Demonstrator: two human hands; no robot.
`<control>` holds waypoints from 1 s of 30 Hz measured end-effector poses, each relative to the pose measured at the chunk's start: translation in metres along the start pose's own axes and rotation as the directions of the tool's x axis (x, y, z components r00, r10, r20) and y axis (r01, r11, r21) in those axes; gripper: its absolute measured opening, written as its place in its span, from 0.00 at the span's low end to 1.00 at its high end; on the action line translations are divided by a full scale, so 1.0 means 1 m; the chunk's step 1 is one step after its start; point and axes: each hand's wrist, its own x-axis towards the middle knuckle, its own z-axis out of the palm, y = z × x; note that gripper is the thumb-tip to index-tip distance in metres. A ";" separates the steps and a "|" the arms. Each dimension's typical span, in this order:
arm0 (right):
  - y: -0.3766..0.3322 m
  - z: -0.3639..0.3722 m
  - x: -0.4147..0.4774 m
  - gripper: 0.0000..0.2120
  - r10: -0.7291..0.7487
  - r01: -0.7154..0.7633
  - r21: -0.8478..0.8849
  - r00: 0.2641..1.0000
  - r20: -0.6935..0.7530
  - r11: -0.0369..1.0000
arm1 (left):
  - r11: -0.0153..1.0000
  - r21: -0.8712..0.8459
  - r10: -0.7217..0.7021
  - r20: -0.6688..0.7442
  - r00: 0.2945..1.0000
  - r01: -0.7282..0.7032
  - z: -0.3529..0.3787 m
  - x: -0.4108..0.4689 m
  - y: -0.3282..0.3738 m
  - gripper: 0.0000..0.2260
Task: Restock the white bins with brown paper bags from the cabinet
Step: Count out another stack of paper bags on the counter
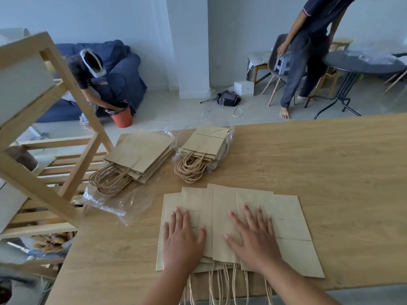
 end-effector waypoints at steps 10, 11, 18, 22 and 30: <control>-0.023 -0.012 0.005 0.36 -0.068 0.067 0.030 0.998 0.008 0.997 | 0.973 -0.230 -0.012 -0.113 0.993 -0.015 -0.004 0.003 -0.008 0.25; -0.027 -0.006 0.002 0.35 -0.093 0.093 -0.005 0.996 0.003 0.996 | 0.980 -0.193 -0.055 -0.096 0.994 0.036 -0.004 0.003 -0.012 0.27; -0.023 -0.005 0.007 0.34 -0.062 0.062 -0.025 0.998 0.013 0.998 | 0.998 -0.059 0.031 -0.026 0.999 -0.033 0.000 0.002 -0.014 0.30; -0.025 -0.007 0.004 0.36 -0.041 0.045 -0.070 0.998 0.047 0.997 | 0.992 -0.012 0.127 0.012 0.992 -0.127 0.000 0.001 -0.014 0.28; -0.019 -0.012 -0.004 0.34 0.007 -0.006 -0.019 1.000 0.008 1.000 | 0.983 0.116 0.135 0.063 0.989 -0.141 0.006 -0.008 -0.015 0.28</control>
